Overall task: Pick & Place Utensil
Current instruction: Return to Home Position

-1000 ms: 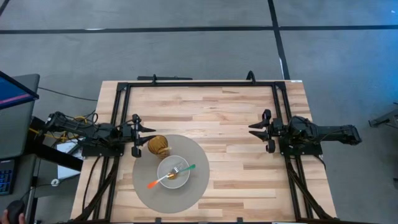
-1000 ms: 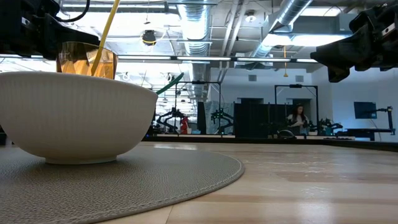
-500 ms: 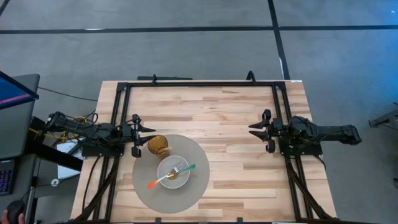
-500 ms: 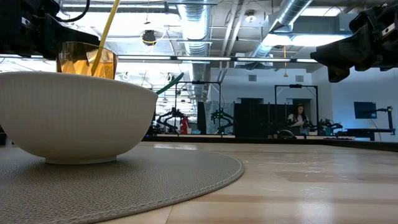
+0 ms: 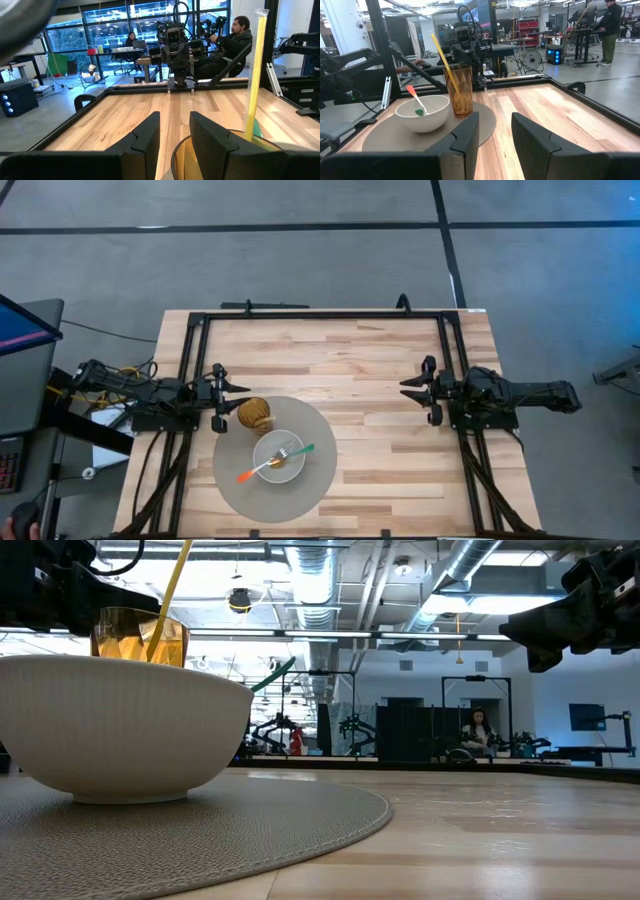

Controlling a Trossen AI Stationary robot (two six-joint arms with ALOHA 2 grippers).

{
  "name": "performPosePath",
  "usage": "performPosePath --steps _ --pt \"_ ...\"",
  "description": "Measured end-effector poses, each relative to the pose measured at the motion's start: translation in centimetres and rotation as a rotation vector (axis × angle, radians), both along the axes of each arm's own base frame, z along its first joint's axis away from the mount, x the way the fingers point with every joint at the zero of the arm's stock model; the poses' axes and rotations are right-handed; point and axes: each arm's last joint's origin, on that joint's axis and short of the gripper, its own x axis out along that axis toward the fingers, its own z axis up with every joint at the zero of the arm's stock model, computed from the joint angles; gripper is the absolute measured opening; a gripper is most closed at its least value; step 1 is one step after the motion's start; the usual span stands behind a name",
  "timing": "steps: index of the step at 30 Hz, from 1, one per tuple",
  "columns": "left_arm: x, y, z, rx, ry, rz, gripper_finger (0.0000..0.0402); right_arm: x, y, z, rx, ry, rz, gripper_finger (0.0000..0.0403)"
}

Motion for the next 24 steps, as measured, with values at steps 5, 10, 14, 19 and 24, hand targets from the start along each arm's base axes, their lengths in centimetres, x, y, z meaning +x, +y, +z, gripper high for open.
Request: performPosePath --steps 5,10,14,19,24 --pt "0.0 0.0 0.0 0.0 0.0 0.0 0.0108 0.0 0.0 0.0 0.0 0.0 0.0 0.0108" --pt "0.0 0.0 0.0 0.0 0.0 0.001 0.0108 0.0 0.0 0.0 0.0 0.0 0.0 0.0108" --pt "0.0 0.0 0.0 0.0 0.0 0.0 0.0108 0.0 0.0 0.0 0.0 0.0 0.0 0.0108" --pt "0.0 0.0 0.0 0.0 0.0 0.0 0.0108 0.0 0.0 0.0 0.0 0.0 0.0 0.0108" --pt "0.0 0.0 0.0 0.0 0.0 0.0 0.0108 0.0 0.0 0.0 0.0 0.0 0.0 0.0108"
